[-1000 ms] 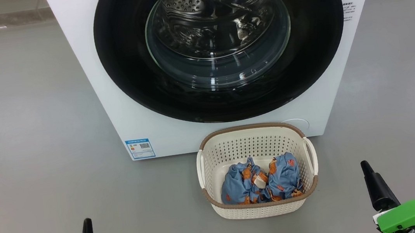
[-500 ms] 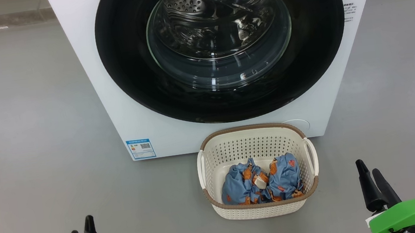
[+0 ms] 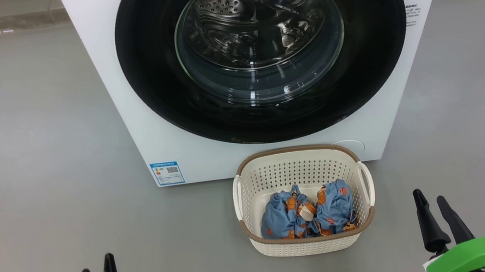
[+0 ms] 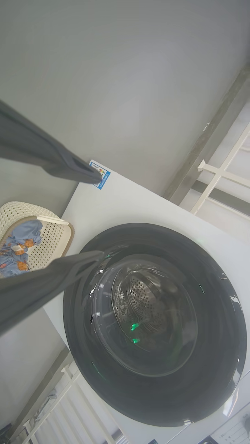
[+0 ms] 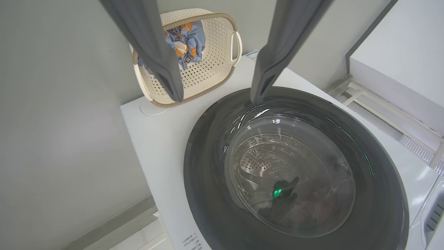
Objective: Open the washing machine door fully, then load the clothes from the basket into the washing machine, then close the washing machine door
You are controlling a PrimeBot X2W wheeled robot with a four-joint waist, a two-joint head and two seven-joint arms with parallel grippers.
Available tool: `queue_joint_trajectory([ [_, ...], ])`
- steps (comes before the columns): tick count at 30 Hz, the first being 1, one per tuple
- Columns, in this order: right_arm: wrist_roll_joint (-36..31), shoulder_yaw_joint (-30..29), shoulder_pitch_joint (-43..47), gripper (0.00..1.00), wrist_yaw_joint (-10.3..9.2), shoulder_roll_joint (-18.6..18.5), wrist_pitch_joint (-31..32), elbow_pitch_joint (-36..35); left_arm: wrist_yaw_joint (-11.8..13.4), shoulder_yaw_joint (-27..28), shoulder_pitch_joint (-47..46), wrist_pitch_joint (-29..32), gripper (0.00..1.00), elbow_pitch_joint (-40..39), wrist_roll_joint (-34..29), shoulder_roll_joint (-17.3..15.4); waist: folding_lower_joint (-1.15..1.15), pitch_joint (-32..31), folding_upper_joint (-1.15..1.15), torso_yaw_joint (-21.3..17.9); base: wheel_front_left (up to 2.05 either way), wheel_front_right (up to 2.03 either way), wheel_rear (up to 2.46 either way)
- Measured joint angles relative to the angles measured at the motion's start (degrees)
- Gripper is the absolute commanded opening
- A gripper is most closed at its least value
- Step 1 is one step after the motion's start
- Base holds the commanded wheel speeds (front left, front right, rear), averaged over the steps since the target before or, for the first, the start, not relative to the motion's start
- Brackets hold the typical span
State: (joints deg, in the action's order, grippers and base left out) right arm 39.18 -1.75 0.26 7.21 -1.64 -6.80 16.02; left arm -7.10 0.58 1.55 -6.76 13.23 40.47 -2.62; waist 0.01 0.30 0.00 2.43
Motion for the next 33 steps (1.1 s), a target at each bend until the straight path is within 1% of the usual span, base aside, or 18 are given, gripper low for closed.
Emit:
queue_joint_trajectory([
  [33, -21.2, 2.1, 0.5, 1.00, 0.01, -0.3, -5.4, -1.4, -0.2, -1.2, 0.3, -5.5, 1.00, -2.3, -21.9, -0.4, 0.00, 0.6, 0.00, 1.0, 0.00, 0.00, 0.00],
])
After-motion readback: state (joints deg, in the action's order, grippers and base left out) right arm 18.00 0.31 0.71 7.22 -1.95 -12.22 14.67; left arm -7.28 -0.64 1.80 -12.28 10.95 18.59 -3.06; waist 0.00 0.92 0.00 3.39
